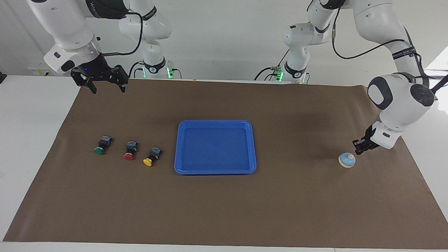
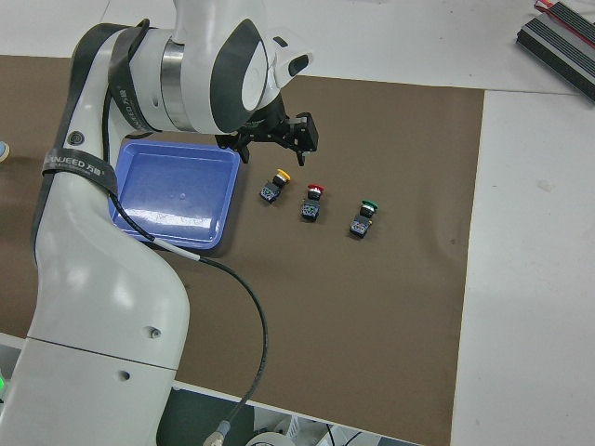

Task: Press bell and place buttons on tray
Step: 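Move the left gripper onto the dome bell and press down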

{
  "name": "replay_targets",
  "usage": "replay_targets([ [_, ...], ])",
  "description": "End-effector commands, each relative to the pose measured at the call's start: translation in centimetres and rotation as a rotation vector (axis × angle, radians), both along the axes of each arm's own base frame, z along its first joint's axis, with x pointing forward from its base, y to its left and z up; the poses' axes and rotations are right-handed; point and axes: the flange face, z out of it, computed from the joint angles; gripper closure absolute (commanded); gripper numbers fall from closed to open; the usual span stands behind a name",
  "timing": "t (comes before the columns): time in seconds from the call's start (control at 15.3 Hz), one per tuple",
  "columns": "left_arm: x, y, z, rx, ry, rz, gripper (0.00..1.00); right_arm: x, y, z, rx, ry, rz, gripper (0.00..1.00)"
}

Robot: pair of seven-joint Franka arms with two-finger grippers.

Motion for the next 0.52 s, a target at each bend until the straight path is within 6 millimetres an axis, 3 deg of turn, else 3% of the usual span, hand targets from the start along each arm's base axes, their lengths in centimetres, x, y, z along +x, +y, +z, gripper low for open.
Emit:
replay_targets([
  [0.0,-0.2,0.1,-0.2,0.004,-0.005,-0.014,1.0,-0.6,0.2,0.0,-0.014,-0.002,0.011,0.0],
  [0.2,0.2,0.1,0.8,0.004,0.005,-0.017,1.0,-0.6,0.7,0.2,-0.019,-0.006,-0.015,0.0],
  [0.46,1.1,-0.3,5.2,-0.003,0.056,-0.026,1.0,-0.6,0.6,0.2,-0.019,-0.006,-0.016,0.0],
])
